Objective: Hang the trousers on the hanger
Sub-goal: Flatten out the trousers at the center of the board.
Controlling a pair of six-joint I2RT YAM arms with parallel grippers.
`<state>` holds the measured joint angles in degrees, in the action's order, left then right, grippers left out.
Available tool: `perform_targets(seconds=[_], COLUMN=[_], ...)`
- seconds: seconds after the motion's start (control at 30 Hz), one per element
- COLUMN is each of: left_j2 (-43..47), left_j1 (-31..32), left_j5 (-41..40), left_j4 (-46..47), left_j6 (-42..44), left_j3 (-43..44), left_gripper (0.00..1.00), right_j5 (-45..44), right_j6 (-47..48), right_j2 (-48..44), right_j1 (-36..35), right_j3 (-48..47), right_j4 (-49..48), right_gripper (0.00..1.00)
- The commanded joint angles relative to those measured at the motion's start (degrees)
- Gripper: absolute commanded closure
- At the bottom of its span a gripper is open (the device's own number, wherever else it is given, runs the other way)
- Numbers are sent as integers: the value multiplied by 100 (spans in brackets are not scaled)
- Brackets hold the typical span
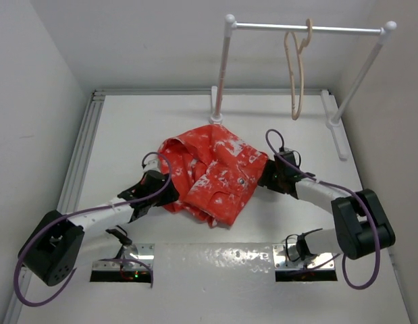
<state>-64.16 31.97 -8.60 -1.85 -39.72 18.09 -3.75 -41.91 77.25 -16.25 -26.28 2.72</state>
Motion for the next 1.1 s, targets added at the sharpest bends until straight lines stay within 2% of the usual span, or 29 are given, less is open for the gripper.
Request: perform_targets(seconds=[0.0,0.07,0.17,0.2,0.23,0.27,0.3,0.37,0.4,0.5,0.57,0.67,0.83,0.93,1.07], left_j2=[-79,-114,-97,-105,-105,-105,-105,-53,60,351,876,1124,1626,1793,1934], left_j1=[55,55,55,55,55,55,55,55,55,55,55,55,38,38,-23], left_j5=[-273,-300,-370,-379,-379,-440,-484,-633,-660,-818,-968,-1187,-1573,-1880,-2286], left_j4=[88,88,88,88,79,88,88,-17,-96,-298,-325,-605,-949,-1160,-897], left_j6=[53,79,97,97,105,105,97,70,27,-26,-79,-149,-176,-220,-396], left_j3=[19,89,142,160,212,248,274,345,388,459,433,581,968,1468,2118], left_gripper=[49,50,60,72,79,93,100,100,100,100,100,100,100,100,100], right_j5=[59,-64,-126,-222,-423,-495,-547,-819,-916,-1101,-1119,-1189,-1848,-2260,-2928], right_j6=[69,113,104,87,69,69,69,87,95,25,-1,-71,86,332,613], right_j2=[376,614,984,1072,1099,1116,1151,1231,1231,1257,1284,1004,46,-911,-2124], right_j1=[-114,-255,-466,-554,-581,-607,-616,-616,-616,-616,-625,-616,-616,-616,-599], right_j3=[-113,-289,-456,-491,-544,-579,-615,-711,-712,-668,-703,-615,-615,-694,-931], right_j4=[-185,-140,-176,-106,-96,-70,-26,27,27,-174,-324,-745,-589,-221,516], right_gripper=[43,43,42,42,42,43,45,50,60,80,98,100,100,100,100])
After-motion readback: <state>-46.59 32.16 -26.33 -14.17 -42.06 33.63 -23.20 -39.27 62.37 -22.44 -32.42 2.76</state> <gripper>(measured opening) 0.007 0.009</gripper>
